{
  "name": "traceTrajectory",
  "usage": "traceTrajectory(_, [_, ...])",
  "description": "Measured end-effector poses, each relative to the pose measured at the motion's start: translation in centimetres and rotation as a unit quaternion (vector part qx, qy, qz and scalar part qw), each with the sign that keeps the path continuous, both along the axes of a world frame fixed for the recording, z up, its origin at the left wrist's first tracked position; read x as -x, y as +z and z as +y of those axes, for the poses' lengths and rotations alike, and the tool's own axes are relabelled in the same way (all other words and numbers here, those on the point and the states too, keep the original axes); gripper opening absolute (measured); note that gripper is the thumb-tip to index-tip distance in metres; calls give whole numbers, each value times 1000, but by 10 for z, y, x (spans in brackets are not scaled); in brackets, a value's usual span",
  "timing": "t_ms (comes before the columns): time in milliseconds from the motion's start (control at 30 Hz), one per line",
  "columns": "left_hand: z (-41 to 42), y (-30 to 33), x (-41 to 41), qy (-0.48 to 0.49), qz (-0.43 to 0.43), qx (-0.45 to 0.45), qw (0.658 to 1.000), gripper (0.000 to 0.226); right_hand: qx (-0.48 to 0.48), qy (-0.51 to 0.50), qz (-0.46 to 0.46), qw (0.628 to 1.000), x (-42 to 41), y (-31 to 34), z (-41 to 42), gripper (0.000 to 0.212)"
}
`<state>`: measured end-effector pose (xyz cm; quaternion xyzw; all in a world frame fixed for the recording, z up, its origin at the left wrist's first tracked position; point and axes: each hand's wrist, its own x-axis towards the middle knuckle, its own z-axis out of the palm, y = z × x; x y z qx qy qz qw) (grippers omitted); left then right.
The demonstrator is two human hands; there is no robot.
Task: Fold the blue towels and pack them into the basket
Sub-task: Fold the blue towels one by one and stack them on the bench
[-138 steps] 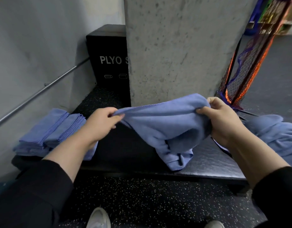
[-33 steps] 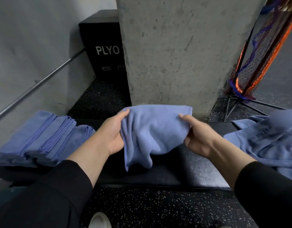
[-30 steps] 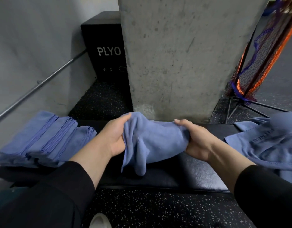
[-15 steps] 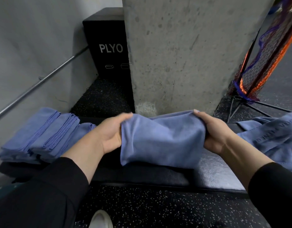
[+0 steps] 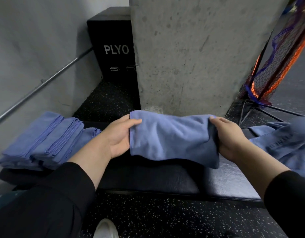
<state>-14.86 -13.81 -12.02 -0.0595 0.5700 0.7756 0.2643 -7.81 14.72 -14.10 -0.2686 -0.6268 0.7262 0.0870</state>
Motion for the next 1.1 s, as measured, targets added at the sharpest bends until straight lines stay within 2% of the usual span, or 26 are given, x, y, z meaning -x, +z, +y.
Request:
traceTrajectory(67, [1,-4,-1,1,10,35,999,31,14,94,-21,995,-8,-2,2,21])
traceTrajectory(133, [1,-8,-1,33,4,62,998,29,-24,198,-95,975,-18,-6,2,20])
traceTrajectory(167, [0,-9,-1,39,5,76,996,28,-52,214,-124,968,-21,-8,2,18])
traceTrajectory(267, [-3,-10,-1,36,25,117,992,29,-99,152,-128,975,-23,-9,6,13])
traceTrajectory(333, [-4,-12,-1,45,31,102,993,34,-113,121,-113,980,-23,-9,8,14])
traceTrajectory(400, [-8,-12,-2,33,31,87,995,53,-109,105,-99,984,-24,-7,7,14])
traceTrajectory(467, [-11,-12,-5,5,42,113,993,64,-101,99,-81,987,-25,-5,8,14])
traceTrajectory(633, [-18,-28,-9,47,45,200,978,58,-141,150,-110,972,-37,-13,6,14])
traceTrajectory(700, [-21,-40,-12,52,45,251,966,55,-200,137,-117,963,-42,-22,3,19])
traceTrajectory(767, [-25,-52,-18,35,60,301,951,52,-320,134,-141,927,-47,-34,4,31])
traceTrajectory(833, [-29,-62,-23,8,77,340,937,51,-465,164,-170,853,-54,-44,5,43])
traceTrajectory(900, [-35,-69,-26,-22,98,376,921,51,-542,191,-161,802,-62,-55,8,45])
traceTrajectory(1000, [-43,-74,-30,-74,153,420,892,56,-650,169,-119,731,-72,-57,4,37])
traceTrajectory(1033, [-45,-75,-32,-96,184,448,869,57,-689,167,-88,700,-75,-58,3,31])
traceTrajectory(1100, [-50,-77,-37,-141,257,538,790,53,-719,205,-8,664,-82,-63,0,17])
